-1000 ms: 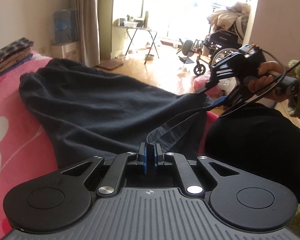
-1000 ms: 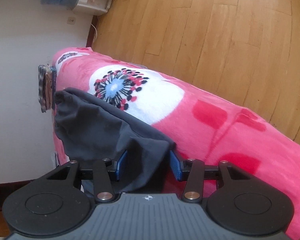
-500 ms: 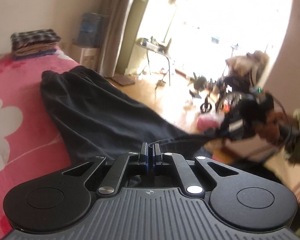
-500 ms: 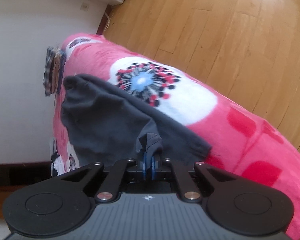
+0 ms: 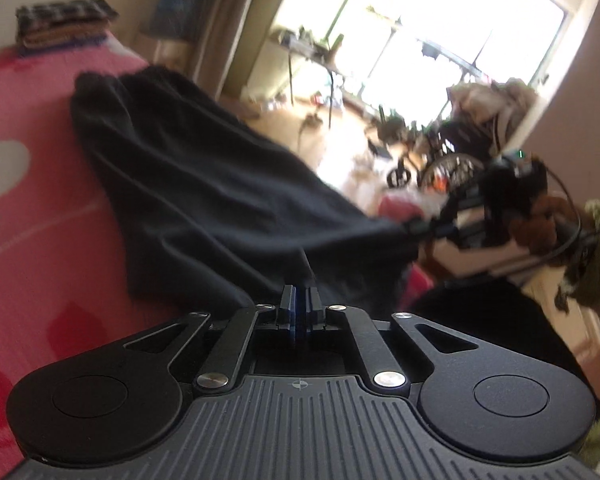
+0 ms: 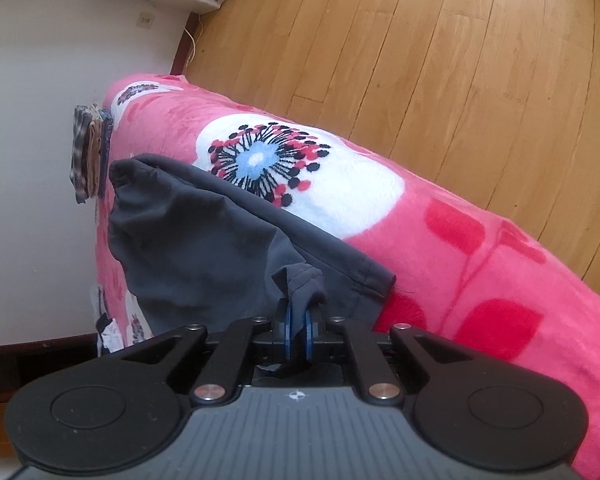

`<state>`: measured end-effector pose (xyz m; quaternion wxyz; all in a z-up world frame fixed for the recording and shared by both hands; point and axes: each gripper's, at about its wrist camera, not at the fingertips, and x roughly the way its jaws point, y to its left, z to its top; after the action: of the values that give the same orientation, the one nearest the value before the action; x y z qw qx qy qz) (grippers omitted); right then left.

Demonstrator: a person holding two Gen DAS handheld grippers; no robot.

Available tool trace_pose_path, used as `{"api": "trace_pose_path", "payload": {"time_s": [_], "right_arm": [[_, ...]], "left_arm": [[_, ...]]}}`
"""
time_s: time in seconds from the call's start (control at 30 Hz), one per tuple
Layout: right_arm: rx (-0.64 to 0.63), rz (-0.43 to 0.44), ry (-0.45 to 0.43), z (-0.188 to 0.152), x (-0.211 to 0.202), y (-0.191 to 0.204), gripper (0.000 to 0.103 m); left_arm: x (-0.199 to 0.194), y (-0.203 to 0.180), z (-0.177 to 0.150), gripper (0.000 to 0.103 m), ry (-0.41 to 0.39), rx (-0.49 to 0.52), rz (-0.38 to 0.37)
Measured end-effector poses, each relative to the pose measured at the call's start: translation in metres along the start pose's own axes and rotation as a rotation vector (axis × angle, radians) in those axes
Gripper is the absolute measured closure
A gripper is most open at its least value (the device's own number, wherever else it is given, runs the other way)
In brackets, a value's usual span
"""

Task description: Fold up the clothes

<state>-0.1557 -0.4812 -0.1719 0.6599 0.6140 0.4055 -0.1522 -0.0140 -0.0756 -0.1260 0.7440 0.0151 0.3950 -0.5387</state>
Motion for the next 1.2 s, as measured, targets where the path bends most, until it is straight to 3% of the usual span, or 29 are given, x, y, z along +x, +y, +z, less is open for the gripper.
{"api": "trace_pose_path", "payload": {"time_s": [0.07, 0.13, 0.2, 0.27, 0.37, 0.43, 0.47, 0.5, 0.53, 0.73, 0.87, 0.93, 1.0, 1.13, 1.2], "right_arm": [[-0.006, -0.008, -0.002, 0.0, 0.0, 0.001, 0.095], [-0.009, -0.008, -0.001, -0.001, 0.001, -0.001, 0.095], [-0.009, -0.005, 0.002, -0.002, 0.003, -0.003, 0.095], [-0.009, -0.002, 0.004, -0.004, 0.005, -0.005, 0.095], [-0.009, 0.003, 0.008, -0.006, 0.008, -0.008, 0.095], [-0.008, 0.01, 0.005, -0.006, 0.007, -0.009, 0.095], [-0.01, 0.013, 0.001, -0.006, 0.006, -0.009, 0.095], [-0.011, 0.017, -0.003, -0.006, 0.006, -0.009, 0.095], [-0.014, 0.02, -0.008, -0.006, 0.004, -0.009, 0.095], [-0.074, 0.029, -0.044, -0.002, -0.005, 0.001, 0.097], [-0.116, 0.032, -0.066, 0.011, -0.004, 0.021, 0.097], [-0.134, 0.041, -0.081, 0.021, 0.0, 0.038, 0.098], [-0.156, 0.097, -0.11, 0.033, -0.002, 0.068, 0.1], [-0.298, 0.315, -0.221, 0.035, -0.044, 0.131, 0.1], [-0.375, 0.326, -0.26, 0.027, -0.062, 0.142, 0.1]], "left_arm": [[0.005, 0.002, 0.001, 0.08, 0.028, -0.041, -0.003], [0.006, 0.005, 0.004, 0.077, 0.015, -0.101, -0.01], [0.008, 0.004, 0.011, 0.058, -0.006, -0.121, -0.003], [0.016, -0.003, 0.018, 0.047, -0.008, -0.081, 0.006], [0.035, -0.017, 0.025, 0.047, 0.018, 0.039, 0.047], [0.051, -0.027, 0.025, 0.051, 0.062, 0.114, 0.054], [0.056, -0.03, 0.023, 0.063, 0.075, 0.145, 0.06], [0.06, -0.033, 0.021, 0.087, 0.088, 0.171, 0.062], [0.064, -0.035, 0.018, 0.099, 0.102, 0.197, 0.064], [0.043, -0.036, 0.015, 0.103, 0.026, 0.189, 0.067], [0.03, -0.023, 0.042, 0.103, -0.073, 0.121, 0.109], [0.013, -0.021, 0.069, 0.103, -0.16, 0.128, 0.136], [-0.015, -0.025, 0.093, 0.103, -0.265, 0.156, 0.138], [-0.07, -0.033, 0.142, 0.103, -0.477, 0.212, 0.141], [-0.086, -0.039, 0.127, 0.103, -0.47, 0.244, 0.073]]}}
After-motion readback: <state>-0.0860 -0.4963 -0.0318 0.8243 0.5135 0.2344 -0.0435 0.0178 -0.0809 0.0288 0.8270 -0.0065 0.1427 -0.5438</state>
